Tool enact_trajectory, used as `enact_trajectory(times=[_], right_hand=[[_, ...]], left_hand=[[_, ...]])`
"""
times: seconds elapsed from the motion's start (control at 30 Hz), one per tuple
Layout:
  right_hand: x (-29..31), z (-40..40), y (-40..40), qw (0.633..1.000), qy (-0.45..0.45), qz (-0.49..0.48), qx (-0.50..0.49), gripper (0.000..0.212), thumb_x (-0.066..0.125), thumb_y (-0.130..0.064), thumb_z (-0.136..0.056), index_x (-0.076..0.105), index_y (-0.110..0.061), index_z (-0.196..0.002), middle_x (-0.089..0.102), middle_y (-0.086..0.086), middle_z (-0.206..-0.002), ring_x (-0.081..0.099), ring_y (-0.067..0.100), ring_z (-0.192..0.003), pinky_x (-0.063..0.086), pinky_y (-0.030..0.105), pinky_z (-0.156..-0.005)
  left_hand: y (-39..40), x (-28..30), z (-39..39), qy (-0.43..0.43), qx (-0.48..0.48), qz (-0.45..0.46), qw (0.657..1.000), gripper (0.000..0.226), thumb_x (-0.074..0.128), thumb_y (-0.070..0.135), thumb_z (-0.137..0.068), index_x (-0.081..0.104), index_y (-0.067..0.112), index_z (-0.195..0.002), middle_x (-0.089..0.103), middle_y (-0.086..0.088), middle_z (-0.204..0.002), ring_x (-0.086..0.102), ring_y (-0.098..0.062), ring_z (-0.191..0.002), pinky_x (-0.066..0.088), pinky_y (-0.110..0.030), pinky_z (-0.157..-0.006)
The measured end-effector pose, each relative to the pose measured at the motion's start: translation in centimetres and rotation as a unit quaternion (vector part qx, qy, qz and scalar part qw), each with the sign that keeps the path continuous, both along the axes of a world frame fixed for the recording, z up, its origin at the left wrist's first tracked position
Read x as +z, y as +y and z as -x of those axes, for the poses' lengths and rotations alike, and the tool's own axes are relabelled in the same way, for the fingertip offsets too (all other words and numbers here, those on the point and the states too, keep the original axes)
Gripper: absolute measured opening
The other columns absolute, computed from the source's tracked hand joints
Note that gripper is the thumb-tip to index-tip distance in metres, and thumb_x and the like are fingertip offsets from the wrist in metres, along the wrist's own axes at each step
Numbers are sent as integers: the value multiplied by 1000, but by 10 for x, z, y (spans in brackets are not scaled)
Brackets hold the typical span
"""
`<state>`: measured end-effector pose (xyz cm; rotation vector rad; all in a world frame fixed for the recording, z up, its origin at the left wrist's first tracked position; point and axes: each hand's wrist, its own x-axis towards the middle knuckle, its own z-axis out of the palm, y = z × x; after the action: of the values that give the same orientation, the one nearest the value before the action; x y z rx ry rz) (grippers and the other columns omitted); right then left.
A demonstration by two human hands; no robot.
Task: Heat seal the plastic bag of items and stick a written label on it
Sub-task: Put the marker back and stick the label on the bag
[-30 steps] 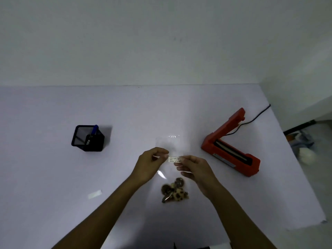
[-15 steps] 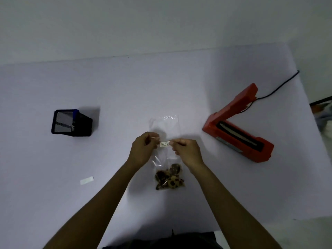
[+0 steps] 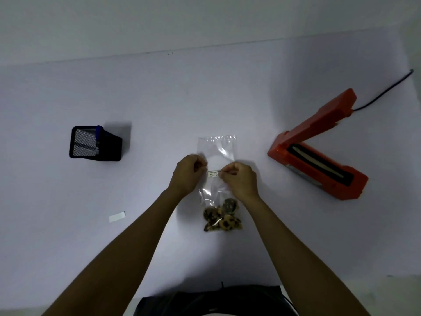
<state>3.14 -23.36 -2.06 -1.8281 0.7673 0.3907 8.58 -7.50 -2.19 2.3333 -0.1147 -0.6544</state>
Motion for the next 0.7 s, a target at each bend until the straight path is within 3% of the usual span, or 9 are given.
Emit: enact_trajectory(times=[0.23, 0.4, 0.53, 0.7], right_hand=[[-4, -1, 4, 1000, 2, 25, -8, 6, 75, -15, -77, 69, -17, -77, 70, -3, -74, 67, 13, -74, 55, 28, -73], [-3, -2, 5, 999, 6, 37, -6, 4, 73, -14, -77, 69, -16, -78, 69, -3, -73, 67, 14, -74, 54, 27, -71], [-4, -2, 6, 999, 5, 41, -12, 3, 72, -14, -77, 69, -15, -78, 69, -3, -73, 66, 14, -73, 54, 26, -71], [-3, -2, 7, 999, 2, 42, -10, 4, 71, -14, -78, 71, -13, -82, 66, -5, -71, 63, 10, -69, 44, 14, -61]], left_hand=[[2, -6, -5, -9, -31, -5, 999, 6, 63, 9, -86, 68, 7, -89, 64, -8, -95, 58, -15, -85, 43, -23, -77], [2, -9, -7, 2, -39, -8, 999, 12, 69, 20, -84, 66, 9, -88, 61, -6, -91, 55, -13, -79, 36, -12, -65], [2, -12, -7, -3, -43, -2, 999, 20, 76, 28, -78, 65, 14, -88, 57, -2, -89, 54, -12, -77, 36, -12, -64], [3, -15, -6, -10, -52, -3, 999, 24, 80, 24, -74, 64, 12, -88, 54, -2, -88, 52, -13, -76, 37, -16, -63]])
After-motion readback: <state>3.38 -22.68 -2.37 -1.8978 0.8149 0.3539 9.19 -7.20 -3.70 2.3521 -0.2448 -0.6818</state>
